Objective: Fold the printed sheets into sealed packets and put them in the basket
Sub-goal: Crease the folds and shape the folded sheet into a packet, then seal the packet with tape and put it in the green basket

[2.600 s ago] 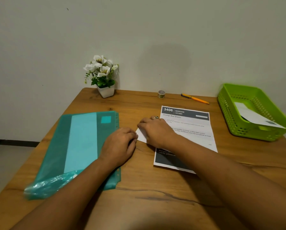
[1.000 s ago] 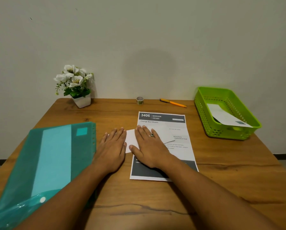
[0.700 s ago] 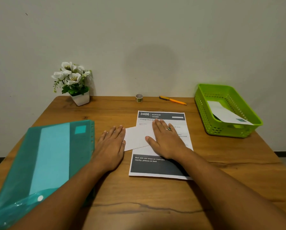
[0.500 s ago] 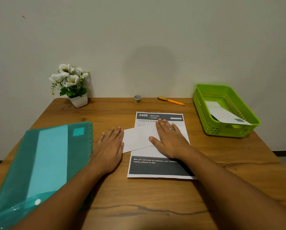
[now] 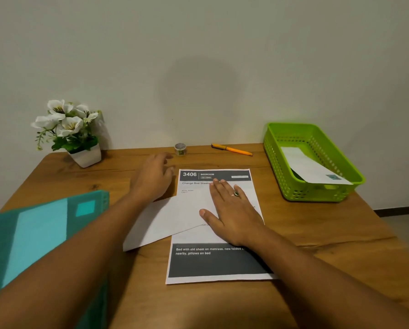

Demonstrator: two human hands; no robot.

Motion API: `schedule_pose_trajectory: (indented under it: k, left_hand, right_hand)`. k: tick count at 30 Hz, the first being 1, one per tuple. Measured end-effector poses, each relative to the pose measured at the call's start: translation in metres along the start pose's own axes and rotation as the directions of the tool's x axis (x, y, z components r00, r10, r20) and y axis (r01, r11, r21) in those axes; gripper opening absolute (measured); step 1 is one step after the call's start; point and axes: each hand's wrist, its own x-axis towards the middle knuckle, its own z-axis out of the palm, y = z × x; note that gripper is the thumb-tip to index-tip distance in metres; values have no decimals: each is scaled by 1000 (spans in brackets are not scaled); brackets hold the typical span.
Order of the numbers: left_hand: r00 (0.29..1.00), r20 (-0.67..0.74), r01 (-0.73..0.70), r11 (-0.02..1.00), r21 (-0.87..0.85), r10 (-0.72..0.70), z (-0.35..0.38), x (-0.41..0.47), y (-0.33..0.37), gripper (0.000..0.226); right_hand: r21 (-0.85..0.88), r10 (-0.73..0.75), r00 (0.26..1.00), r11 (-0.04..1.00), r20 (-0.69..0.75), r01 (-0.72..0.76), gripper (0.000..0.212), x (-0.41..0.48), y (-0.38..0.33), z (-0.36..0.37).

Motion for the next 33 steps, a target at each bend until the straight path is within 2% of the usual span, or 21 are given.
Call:
schedule_pose_trajectory:
  k: [6,11,16,19,25,30,33]
  left_hand:
    - [999,51,6,993,122,-12,26,59,13,40]
    - [1000,23,11,987,163,-15,35,80,18,25]
    - [1000,-12,-9,999,37,10,19,67,25,10]
    - [999,-40,-38,991,-125,33,-1,37,36,9]
    - [998,-26,-56,890,-453,50,-15,-52,41,9]
    - [999,37,7,840,-542,15,9,-106,29,4]
    - [1000,0,-27,850,-526,31,13,-120,25,2]
  right_hand:
    - [-2,-6,1000,1000,-18,6,83,1,2,3]
    - [12,-11,999,1000,-35,11,83,1,2,6]
    - [14,1,1000,1000,-23,-1,82,5,3,3]
    - [15,-2,1000,1000,-16,2,82,6,3,2]
    - [13,-5,1000,1000,-5,5,83,4,2,1]
    - [20,-5,1000,1000,-13,5,82,3,0,-2]
    - [57,13,999,998,-42,-11,83,2,-1,-3]
